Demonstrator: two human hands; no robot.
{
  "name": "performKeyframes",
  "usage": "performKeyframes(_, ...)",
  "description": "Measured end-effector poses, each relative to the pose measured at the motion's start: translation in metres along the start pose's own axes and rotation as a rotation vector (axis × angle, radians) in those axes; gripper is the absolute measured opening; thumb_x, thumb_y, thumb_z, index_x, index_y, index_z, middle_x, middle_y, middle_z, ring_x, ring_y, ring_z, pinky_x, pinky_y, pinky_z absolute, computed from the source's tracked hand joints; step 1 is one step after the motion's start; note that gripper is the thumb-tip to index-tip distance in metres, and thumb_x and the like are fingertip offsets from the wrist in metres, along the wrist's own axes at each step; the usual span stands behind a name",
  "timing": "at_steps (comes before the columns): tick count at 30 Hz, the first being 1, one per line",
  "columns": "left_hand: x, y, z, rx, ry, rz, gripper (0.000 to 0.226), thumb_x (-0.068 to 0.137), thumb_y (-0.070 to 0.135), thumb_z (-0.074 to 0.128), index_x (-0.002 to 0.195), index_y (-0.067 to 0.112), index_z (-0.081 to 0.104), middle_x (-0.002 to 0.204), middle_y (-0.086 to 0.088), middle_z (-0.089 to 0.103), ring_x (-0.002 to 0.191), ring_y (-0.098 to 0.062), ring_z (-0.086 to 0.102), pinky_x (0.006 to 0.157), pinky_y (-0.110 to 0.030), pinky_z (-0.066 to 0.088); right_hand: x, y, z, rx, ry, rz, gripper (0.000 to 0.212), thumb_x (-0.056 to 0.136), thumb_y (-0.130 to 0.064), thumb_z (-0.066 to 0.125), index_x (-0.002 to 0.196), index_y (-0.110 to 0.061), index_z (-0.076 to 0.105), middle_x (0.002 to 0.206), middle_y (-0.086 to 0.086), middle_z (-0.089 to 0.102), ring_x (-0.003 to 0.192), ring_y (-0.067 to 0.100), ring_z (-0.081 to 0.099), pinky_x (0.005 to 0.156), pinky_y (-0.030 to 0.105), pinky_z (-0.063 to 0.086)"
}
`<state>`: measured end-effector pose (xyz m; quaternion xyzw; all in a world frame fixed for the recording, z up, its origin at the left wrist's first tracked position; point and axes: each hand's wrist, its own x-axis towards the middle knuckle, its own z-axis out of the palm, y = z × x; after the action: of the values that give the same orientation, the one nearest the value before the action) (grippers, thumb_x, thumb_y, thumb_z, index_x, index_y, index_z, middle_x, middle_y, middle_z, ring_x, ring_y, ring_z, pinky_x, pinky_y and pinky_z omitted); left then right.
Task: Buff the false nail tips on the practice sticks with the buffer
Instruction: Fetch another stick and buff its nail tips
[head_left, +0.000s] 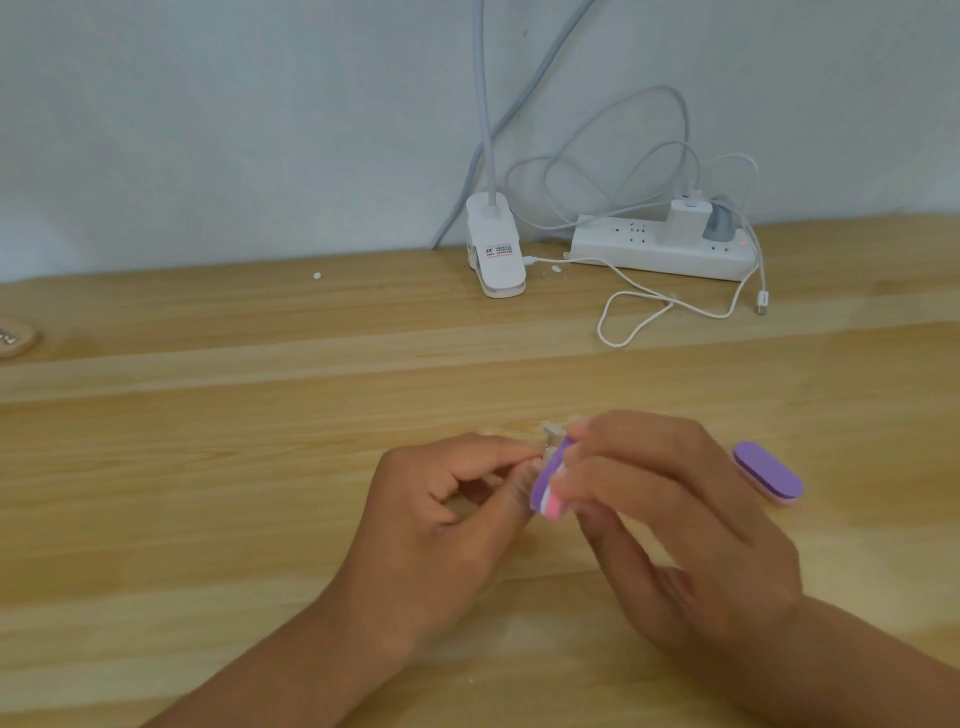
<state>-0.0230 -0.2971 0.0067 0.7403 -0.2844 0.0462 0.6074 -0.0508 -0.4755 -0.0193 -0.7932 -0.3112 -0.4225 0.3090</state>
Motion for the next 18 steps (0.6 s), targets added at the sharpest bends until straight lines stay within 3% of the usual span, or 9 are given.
performKeyframes(4, 0.0, -0.001, -0.001, 0.018, 0.004, -0.019, 0.019, 0.086, 0.032, 0.061, 0.084, 0.024, 0.078, 0.07, 0.011, 0.071, 0.059, -0.01, 0.061, 0.051, -0.026, 0.047, 0.001, 0.005, -0.002, -0.033, -0.003, 0.052, 0.021, 0.091, 0.007, 0.062, 0.106, -0.006, 0.068, 0.11, 0.005, 0.062, 0.106, 0.02, 0.061, 0.094, 0.029, 0.048)
performKeyframes(7, 0.0, 0.0, 0.0, 0.014, 0.012, 0.006, 0.019, 0.085, 0.031, 0.061, 0.086, 0.022, 0.078, 0.066, 0.017, 0.067, 0.059, 0.003, 0.056, 0.055, -0.017, 0.044, 0.0, 0.003, -0.001, -0.008, -0.02, -0.009, 0.021, 0.093, 0.004, 0.06, 0.11, -0.008, 0.066, 0.115, 0.004, 0.06, 0.11, 0.018, 0.06, 0.098, 0.026, 0.045)
performKeyframes(11, -0.001, -0.001, -0.001, 0.028, 0.004, -0.011, 0.021, 0.086, 0.032, 0.061, 0.086, 0.019, 0.078, 0.07, 0.011, 0.071, 0.064, -0.002, 0.063, 0.054, -0.025, 0.049, 0.001, 0.009, -0.003, -0.041, -0.028, 0.054, 0.021, 0.09, 0.009, 0.061, 0.104, -0.005, 0.07, 0.111, 0.005, 0.062, 0.106, 0.02, 0.061, 0.095, 0.026, 0.046)
performKeyframes(14, -0.001, -0.001, -0.001, 0.046, -0.005, 0.011, 0.022, 0.086, 0.03, 0.062, 0.088, 0.016, 0.078, 0.066, 0.02, 0.065, 0.06, 0.003, 0.057, 0.056, -0.015, 0.042, -0.001, 0.003, -0.003, -0.025, -0.038, 0.005, 0.024, 0.09, 0.008, 0.062, 0.108, -0.007, 0.067, 0.116, 0.003, 0.06, 0.109, 0.018, 0.061, 0.097, 0.025, 0.045)
performKeyframes(18, -0.002, -0.003, -0.003, 0.004, 0.009, -0.055, 0.02, 0.086, 0.037, 0.062, 0.088, 0.024, 0.077, 0.075, 0.007, 0.074, 0.067, -0.014, 0.068, 0.05, -0.032, 0.049, 0.003, 0.013, -0.004, -0.099, -0.038, 0.159, 0.018, 0.088, 0.008, 0.064, 0.1, -0.003, 0.071, 0.104, 0.007, 0.065, 0.1, 0.019, 0.062, 0.093, 0.024, 0.046)
